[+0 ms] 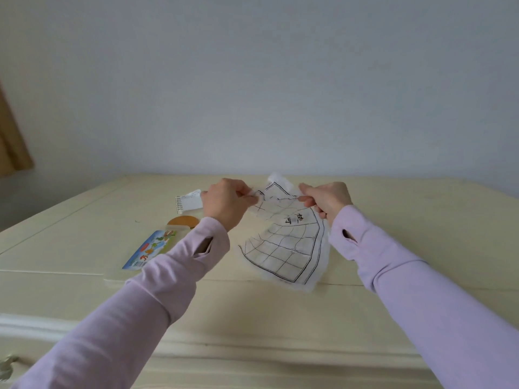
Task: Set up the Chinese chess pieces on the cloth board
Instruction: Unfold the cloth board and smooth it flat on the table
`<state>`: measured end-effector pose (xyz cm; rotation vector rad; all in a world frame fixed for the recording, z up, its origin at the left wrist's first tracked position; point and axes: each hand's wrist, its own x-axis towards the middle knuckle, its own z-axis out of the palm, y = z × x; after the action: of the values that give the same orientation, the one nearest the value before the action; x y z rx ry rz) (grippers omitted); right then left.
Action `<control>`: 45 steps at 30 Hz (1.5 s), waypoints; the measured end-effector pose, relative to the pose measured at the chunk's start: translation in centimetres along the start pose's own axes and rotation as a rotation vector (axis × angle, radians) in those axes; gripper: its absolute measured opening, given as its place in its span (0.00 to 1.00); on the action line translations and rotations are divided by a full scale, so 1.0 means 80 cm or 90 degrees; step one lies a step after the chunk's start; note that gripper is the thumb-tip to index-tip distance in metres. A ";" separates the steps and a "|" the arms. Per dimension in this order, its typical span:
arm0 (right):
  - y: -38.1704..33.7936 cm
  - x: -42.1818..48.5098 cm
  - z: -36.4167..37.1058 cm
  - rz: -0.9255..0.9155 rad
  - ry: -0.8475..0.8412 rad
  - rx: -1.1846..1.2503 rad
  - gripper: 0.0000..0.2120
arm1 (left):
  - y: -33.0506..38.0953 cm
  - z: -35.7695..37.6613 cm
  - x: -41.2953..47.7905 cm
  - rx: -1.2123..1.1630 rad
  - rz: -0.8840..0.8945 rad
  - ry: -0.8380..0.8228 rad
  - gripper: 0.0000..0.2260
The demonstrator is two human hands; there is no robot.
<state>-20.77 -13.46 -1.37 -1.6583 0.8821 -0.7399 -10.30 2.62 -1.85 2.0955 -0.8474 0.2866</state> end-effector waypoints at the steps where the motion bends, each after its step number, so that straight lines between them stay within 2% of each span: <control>1: -0.001 0.002 -0.003 -0.003 0.016 -0.016 0.14 | -0.003 0.002 0.001 0.009 -0.011 0.027 0.05; 3: -0.004 0.005 -0.007 0.014 0.034 -0.009 0.13 | -0.004 0.000 0.001 0.014 -0.039 0.078 0.06; 5: -0.008 0.006 -0.009 0.064 0.003 0.079 0.12 | -0.001 -0.004 0.003 -0.028 -0.099 0.084 0.11; 8: -0.016 0.000 -0.012 0.160 -0.110 0.273 0.13 | 0.005 -0.005 0.005 -0.239 -0.249 -0.040 0.16; 10: -0.019 -0.004 -0.011 0.206 -0.164 0.374 0.14 | 0.011 -0.004 0.001 -0.431 -0.360 -0.170 0.29; 11: -0.020 -0.004 -0.009 0.217 -0.179 0.411 0.14 | 0.010 -0.002 0.001 -0.496 -0.382 -0.199 0.33; 12: -0.020 -0.005 -0.008 0.221 -0.191 0.438 0.13 | 0.008 0.002 0.003 -0.549 -0.388 -0.200 0.31; 14: -0.021 -0.006 -0.007 0.220 -0.214 0.472 0.12 | 0.005 0.009 0.007 -0.605 -0.385 -0.138 0.13; 15: -0.021 -0.006 -0.009 0.218 -0.222 0.482 0.13 | 0.006 0.010 0.008 -0.603 -0.391 -0.099 0.09; 18: -0.024 -0.001 -0.020 0.197 -0.193 0.509 0.16 | 0.001 0.009 0.011 -0.544 -0.387 -0.025 0.11; 20: -0.025 0.009 -0.029 0.169 -0.134 0.552 0.16 | -0.004 0.003 0.013 -0.468 -0.338 -0.007 0.29; 21: -0.026 0.013 -0.035 0.151 -0.111 0.569 0.15 | -0.008 -0.001 0.013 -0.406 -0.308 0.001 0.33; 22: -0.025 0.017 -0.040 0.132 -0.105 0.573 0.14 | -0.013 -0.005 0.015 -0.346 -0.283 0.003 0.32; 23: -0.024 0.021 -0.044 0.113 -0.117 0.566 0.14 | -0.016 -0.009 0.015 -0.310 -0.250 0.001 0.25; 25: -0.024 0.025 -0.051 0.073 -0.156 0.531 0.12 | -0.021 -0.015 0.016 -0.224 -0.202 0.007 0.06; 28: -0.024 0.029 -0.056 0.025 -0.218 0.539 0.11 | -0.020 -0.019 0.019 -0.145 -0.171 0.058 0.15; 31: -0.024 0.029 -0.058 -0.017 -0.280 0.603 0.06 | -0.021 -0.018 0.021 -0.183 -0.168 0.143 0.14; 33: -0.019 0.029 -0.060 -0.046 -0.296 0.646 0.15 | -0.025 -0.017 0.023 -0.283 -0.170 0.193 0.15; 35: -0.015 0.033 -0.063 -0.075 -0.321 0.698 0.13 | -0.023 -0.019 0.019 -0.346 -0.143 0.217 0.17; 37: -0.010 0.033 -0.066 -0.098 -0.315 0.715 0.11 | -0.018 -0.024 0.011 -0.374 -0.092 0.213 0.19; 38: -0.009 0.030 -0.068 -0.095 -0.279 0.698 0.10 | -0.016 -0.026 0.008 -0.387 -0.075 0.207 0.20; 41: -0.008 0.025 -0.071 -0.041 -0.192 0.638 0.19 | -0.019 -0.031 0.009 -0.385 -0.080 0.170 0.14; 43: -0.007 0.022 -0.073 -0.027 -0.163 0.613 0.07 | -0.022 -0.035 0.014 -0.341 -0.128 0.127 0.11; 44: -0.009 0.019 -0.075 -0.030 -0.156 0.612 0.04 | -0.022 -0.037 0.014 -0.326 -0.165 0.098 0.09; 45: -0.011 0.018 -0.076 -0.030 -0.157 0.603 0.06 | -0.022 -0.039 0.014 -0.326 -0.206 0.067 0.07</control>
<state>-24.81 -17.63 1.02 -0.8860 0.2273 -0.7909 -8.03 5.21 -0.46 1.6817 -0.4469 0.0003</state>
